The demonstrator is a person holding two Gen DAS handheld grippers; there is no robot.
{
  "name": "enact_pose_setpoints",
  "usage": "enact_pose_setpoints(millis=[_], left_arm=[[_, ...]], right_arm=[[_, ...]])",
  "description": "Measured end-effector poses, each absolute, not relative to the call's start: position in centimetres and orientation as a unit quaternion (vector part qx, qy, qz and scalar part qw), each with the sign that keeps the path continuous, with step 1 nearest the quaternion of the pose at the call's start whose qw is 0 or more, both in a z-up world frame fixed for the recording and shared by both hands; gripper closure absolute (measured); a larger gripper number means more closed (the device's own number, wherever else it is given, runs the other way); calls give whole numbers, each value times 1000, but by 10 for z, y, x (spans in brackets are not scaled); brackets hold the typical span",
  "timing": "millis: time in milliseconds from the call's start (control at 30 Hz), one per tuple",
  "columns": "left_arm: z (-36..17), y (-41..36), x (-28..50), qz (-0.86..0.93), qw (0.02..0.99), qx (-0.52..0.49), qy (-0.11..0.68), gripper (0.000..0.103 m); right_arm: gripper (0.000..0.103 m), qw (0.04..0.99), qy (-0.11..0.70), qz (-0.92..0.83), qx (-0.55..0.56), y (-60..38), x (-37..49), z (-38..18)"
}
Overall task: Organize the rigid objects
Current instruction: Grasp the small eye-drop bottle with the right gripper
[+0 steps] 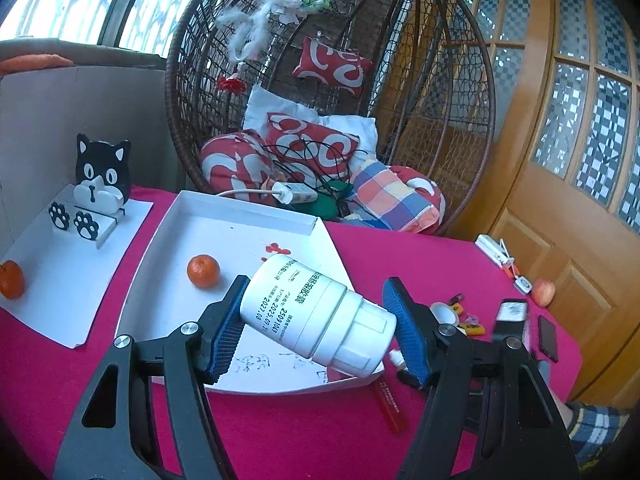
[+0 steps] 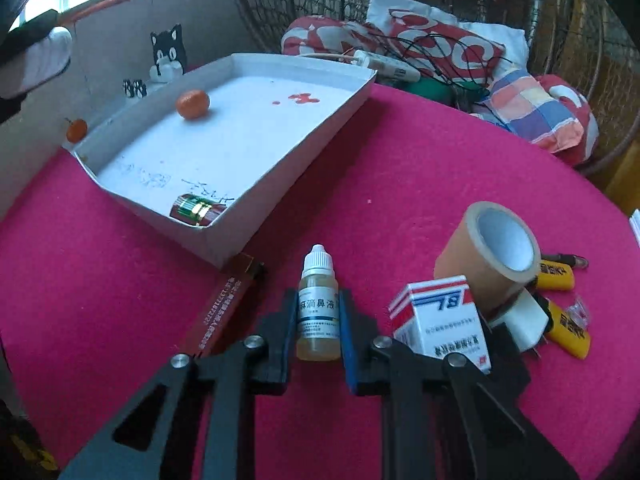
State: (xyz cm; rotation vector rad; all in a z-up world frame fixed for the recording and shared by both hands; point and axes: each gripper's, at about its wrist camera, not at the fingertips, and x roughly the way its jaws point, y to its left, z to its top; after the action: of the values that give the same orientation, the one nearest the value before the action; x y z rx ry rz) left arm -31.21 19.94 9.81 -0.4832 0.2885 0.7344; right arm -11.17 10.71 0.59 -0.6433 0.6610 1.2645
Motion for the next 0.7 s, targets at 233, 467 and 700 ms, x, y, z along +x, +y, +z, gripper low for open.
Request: enact_pose_setpoints(millis=[233,467,700], left_arm=[[104,190,-303,374,893,-202,150,35],[112,180,-296,381,893,-183,156,35],[123,176,-293,389,893,-159,162,35]], right_arm=[[85,754,223,582,-207,82,-118,77],[85,767,187,594,-156,71,-124,115],[85,770,187,597,-127,77,-119,130]])
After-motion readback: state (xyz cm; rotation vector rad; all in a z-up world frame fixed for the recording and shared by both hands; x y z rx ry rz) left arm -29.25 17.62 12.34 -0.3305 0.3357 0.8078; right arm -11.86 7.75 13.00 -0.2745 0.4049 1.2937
